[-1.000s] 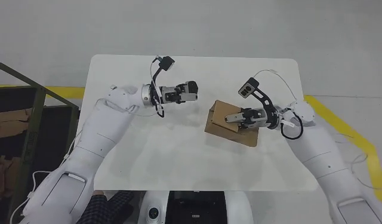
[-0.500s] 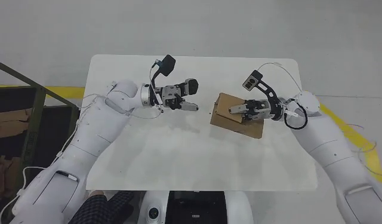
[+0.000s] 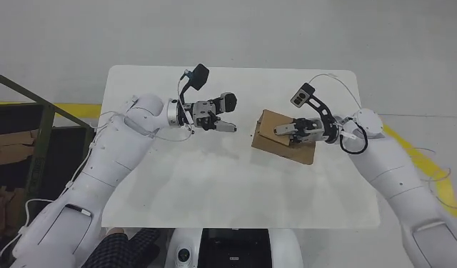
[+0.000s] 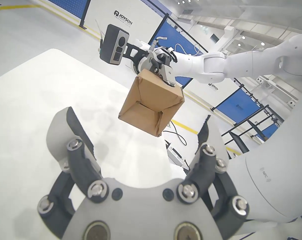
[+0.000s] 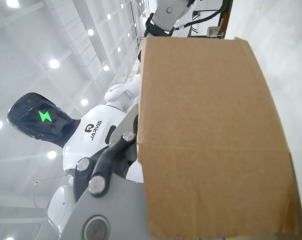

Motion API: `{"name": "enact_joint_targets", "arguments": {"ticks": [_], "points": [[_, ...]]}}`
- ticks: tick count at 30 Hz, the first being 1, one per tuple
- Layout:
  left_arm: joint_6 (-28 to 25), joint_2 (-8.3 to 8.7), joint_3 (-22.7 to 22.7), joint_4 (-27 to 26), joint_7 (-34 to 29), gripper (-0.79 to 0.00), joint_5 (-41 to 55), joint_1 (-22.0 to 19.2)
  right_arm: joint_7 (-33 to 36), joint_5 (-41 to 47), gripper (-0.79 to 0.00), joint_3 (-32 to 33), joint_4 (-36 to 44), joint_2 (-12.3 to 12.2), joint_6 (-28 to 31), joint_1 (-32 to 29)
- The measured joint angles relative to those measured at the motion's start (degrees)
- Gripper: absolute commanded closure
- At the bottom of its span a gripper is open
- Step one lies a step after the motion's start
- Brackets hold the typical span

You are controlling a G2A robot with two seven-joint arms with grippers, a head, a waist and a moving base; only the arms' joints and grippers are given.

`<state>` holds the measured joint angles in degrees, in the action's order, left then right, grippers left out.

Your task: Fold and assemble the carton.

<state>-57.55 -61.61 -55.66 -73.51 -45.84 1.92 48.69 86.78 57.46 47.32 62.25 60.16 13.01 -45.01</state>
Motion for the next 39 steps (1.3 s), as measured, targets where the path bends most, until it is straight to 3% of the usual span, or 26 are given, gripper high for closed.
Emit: {"name": "enact_joint_targets", "arguments": {"ticks": [11, 17, 22, 29, 39], "points": [[-0.4, -0.45, -1.0, -1.7, 11.9, -0.785, -15.0, 1.6, 1.2, 0.9, 0.000, 1.7, 0.6, 0.3, -2.4, -0.6], [-0.4, 0.47, 0.0, -6.0, 19.2, -0.785, -23.4, 3.7, 1.2, 2.9, 0.000, 0.2, -0.1, 0.8, -3.5, 0.8], [-0.4, 1.65, 2.0, -7.0, 29.5, -0.785, -31.4, 4.2, 1.2, 3.8, 0.000, -1.6, -1.1, 1.1, -3.6, 2.1], [-0.4, 3.64, 8.4, -5.5, 45.6, -0.785, -44.2, 2.2, 1.2, 3.7, 0.000, -3.8, -1.8, 1.2, -1.1, 3.8], [-0.4, 5.98, 21.2, 1.5, 70.6, -0.785, -59.5, -4.1, 1.2, 5.9, 0.000, -7.4, -3.1, 1.5, 2.9, 5.6]]}}
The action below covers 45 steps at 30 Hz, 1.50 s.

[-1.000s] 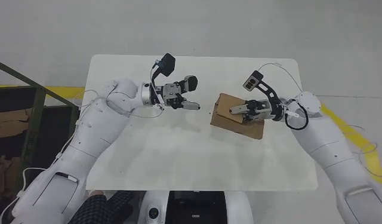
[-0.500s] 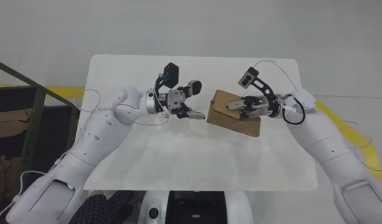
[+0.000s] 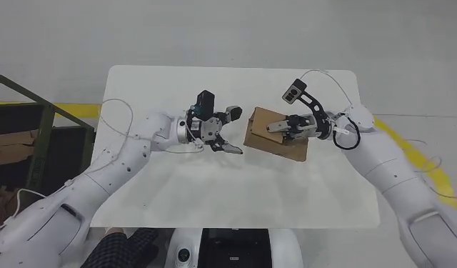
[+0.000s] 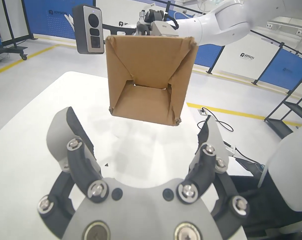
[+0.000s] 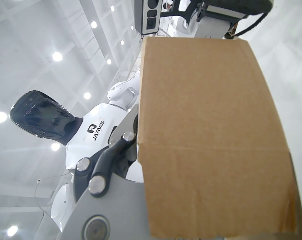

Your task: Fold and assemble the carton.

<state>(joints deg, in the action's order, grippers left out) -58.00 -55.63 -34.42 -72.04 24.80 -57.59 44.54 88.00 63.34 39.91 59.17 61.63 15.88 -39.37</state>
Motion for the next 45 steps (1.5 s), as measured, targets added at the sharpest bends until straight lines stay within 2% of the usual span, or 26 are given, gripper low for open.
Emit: {"name": "enact_joint_targets", "arguments": {"ticks": [6, 13, 24, 45], "points": [[0.0, 0.56, 7.3, 2.5, 9.3, -0.785, -3.7, -4.2, 0.0, 0.5, 0.000, -2.1, -0.1, 0.2, 0.4, 1.2], [0.0, 0.80, 13.0, 4.9, 15.5, -0.785, -3.9, -8.0, 0.0, -0.7, 0.000, -3.0, -0.9, 0.8, 0.4, 2.1], [0.0, 0.16, 19.2, 5.8, 16.7, -0.785, -1.6, -11.8, 0.0, -1.4, 0.000, -2.1, -1.0, 1.5, 0.4, 1.9], [0.0, -1.04, 24.0, 7.4, 14.7, -0.785, 3.3, -14.4, 0.0, -3.0, 0.000, -1.9, -1.7, 3.1, 0.4, 2.0]]}}
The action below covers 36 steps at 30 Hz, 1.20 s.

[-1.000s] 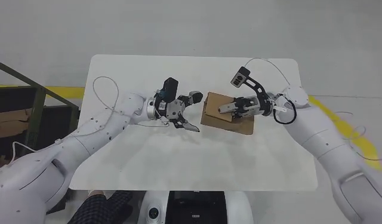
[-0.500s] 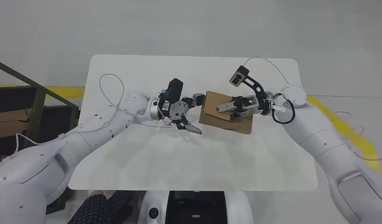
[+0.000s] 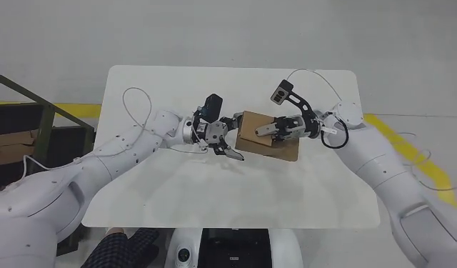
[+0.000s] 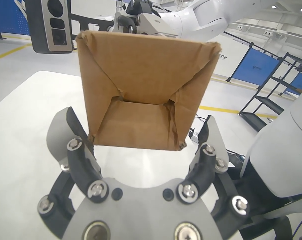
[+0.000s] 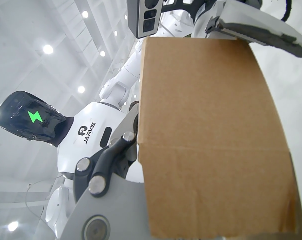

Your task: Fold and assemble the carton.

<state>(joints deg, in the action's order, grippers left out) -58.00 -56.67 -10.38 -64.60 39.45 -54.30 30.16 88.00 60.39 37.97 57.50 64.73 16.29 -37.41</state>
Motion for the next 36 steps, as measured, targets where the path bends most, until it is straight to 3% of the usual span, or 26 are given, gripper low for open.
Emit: {"name": "enact_joint_targets", "arguments": {"ticks": [17, 28, 36], "points": [[0.0, -0.07, 0.6, -0.1, -1.6, -0.785, 2.8, 0.1, 0.0, -0.8, 0.000, 0.2, -0.1, 0.6, 0.0, -0.1], [0.0, -0.01, 0.6, 0.0, -2.4, -0.662, 4.0, 0.3, 0.0, -0.9, 0.000, 0.3, 0.0, 0.7, 0.0, -0.2], [0.0, 0.02, 0.6, 0.0, -2.8, -0.640, 4.7, 0.4, 0.0, -0.8, 0.000, 0.1, 0.0, 0.7, 0.0, -0.2]]}}
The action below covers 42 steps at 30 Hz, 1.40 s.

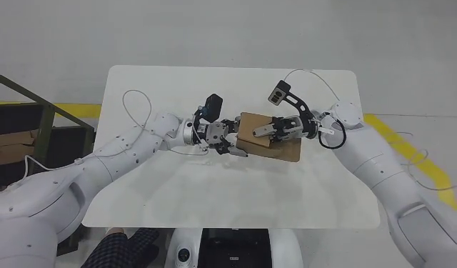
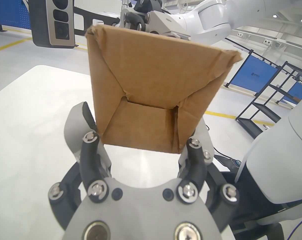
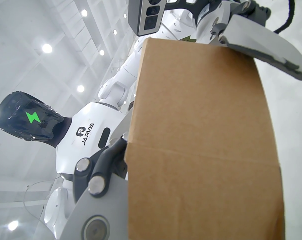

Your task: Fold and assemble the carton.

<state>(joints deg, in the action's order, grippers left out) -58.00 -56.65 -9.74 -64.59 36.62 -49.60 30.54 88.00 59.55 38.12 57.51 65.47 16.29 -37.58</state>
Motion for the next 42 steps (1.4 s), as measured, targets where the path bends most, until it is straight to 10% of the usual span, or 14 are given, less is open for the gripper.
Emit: {"name": "enact_joint_targets", "arguments": {"ticks": [42], "points": [[0.0, 1.27, 0.0, 0.2, 4.8, -0.566, -1.8, 1.0, 0.0, 2.2, -0.194, 1.5, -0.9, -0.9, 0.0, -0.1]]}}
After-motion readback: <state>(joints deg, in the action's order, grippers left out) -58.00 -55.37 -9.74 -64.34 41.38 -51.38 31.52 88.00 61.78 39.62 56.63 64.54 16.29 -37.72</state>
